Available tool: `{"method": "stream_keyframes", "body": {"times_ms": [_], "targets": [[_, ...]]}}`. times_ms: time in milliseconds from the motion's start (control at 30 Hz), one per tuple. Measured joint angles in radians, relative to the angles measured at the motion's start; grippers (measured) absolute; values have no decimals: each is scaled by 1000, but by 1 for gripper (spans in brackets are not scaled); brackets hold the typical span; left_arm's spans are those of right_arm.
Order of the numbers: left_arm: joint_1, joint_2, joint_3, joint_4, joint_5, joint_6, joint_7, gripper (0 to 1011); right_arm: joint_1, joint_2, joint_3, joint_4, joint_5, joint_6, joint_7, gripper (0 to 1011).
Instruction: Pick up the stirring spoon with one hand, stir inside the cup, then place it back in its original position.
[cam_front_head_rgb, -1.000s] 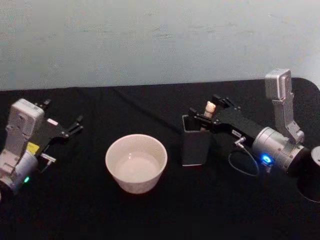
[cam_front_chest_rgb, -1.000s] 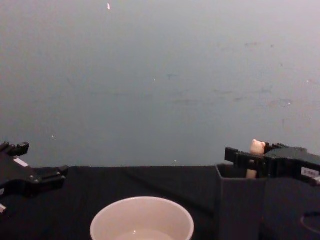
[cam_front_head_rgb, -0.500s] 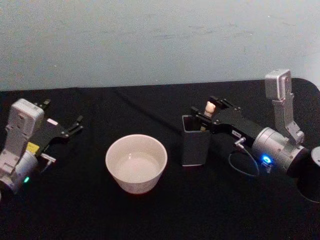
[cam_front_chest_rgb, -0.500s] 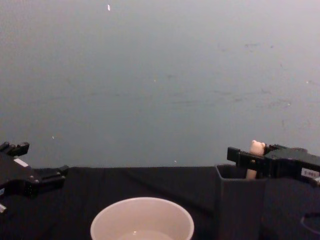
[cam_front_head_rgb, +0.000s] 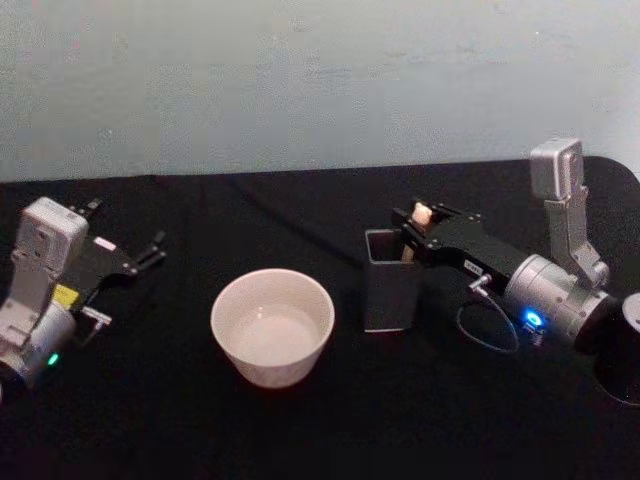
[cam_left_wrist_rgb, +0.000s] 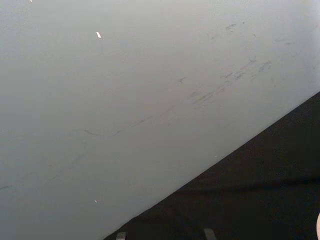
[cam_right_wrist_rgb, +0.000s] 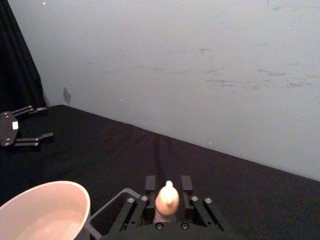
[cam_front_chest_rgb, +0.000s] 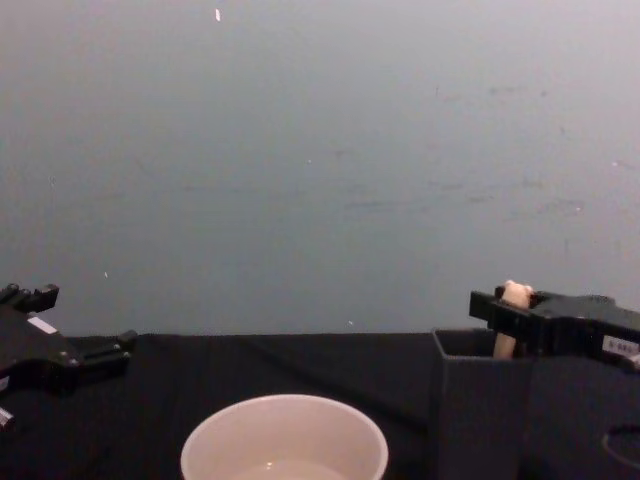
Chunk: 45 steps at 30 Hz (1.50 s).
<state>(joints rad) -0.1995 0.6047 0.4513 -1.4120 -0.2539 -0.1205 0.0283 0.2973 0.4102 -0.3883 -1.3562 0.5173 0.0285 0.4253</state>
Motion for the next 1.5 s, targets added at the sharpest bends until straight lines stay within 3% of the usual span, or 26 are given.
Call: {"method": "stream_keyframes", "body": {"times_ms": [200,600,767,1133,1500], "targets": [[0,0,0,0,0,0,0,1001,0,0,0,0,1,0,0,213],[0,0,0,0,0,0,0,1002,-3,-1,2,-3,-2,-3,2,213],[0,0,0,0,0,0,0,1001,-7,-2,7,-12,-22,-19,6,213],[0,0,0,0,0,0,0,1001,-12,9,27,-72,-48,-56,32,212],[0,0,0,0,0,0,0,1001,3,21,44,-117,-46,-82,64,213]]}}
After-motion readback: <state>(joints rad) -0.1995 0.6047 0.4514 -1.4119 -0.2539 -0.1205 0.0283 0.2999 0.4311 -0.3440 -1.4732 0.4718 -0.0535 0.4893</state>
